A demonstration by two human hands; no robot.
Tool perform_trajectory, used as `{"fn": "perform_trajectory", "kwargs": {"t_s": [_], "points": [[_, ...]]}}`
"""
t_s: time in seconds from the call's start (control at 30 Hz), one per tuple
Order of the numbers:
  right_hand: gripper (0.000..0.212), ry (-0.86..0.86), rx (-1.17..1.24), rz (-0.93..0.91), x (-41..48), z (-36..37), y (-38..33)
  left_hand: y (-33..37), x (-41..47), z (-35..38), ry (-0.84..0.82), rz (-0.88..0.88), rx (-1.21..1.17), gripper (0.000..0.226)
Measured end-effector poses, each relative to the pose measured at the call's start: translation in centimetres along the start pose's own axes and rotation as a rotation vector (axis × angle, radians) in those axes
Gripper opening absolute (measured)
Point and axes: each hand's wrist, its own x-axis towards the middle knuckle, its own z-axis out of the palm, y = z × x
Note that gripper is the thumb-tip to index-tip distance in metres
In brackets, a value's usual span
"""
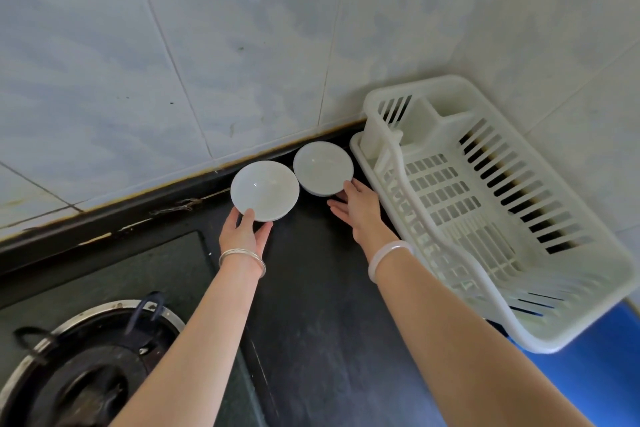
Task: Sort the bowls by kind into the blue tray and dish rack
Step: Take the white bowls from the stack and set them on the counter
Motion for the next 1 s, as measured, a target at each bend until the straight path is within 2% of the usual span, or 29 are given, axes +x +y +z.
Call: {"fn": "perform_trajectory", "kwargs": {"t_s": [0.13,0.23,0.33,0.43,0.53,0.67,0.83,0.9,1.0], "points": [[0.049,-0.062,-0.083,0.031,-1.0,-0.5,-0.3,-0.5,-0.4,-0.3,-0.024,0.039,0.036,0.035],[0.045,-0.057,-0.162,-0.024,-2.7,-1.6,-0.4,-0.7,-1.3,-0.9,-0.072,0.077,0.191,0.026],[0.042,-0.053,-0.233,-0.089,-5.7,-3.5,-0.6,-1.5,-3.1,-1.6,-0.141,0.074,0.285,0.039],[0.036,-0.036,-0.285,-0.131,-9.6,-6.5,-0.3,-2.9,-6.9,-2.9,-0.217,0.040,0.330,0.039],[0.029,0.010,-0.334,-0.166,-14.2,-10.8,0.9,-5.1,-11.0,-4.3,-0.361,0.072,0.508,0.037],[0.025,0.116,-0.433,-0.176,-20.8,-17.2,3.7,-8.3,-16.4,-5.6,-0.552,0.116,0.767,0.034],[0.020,0.396,-0.674,-0.142,-29.0,-24.7,9.2,-13.7,-22.8,-7.7,-0.783,0.193,1.145,0.032],[0.022,0.495,-0.735,-0.128,-31.7,-27.0,11.6,-15.9,-25.0,-8.5,-0.853,0.224,1.273,0.033],[0.025,0.551,-0.771,-0.124,-34.5,-29.1,14.8,-18.7,-27.5,-9.7,-0.909,0.272,1.405,0.035]]}}
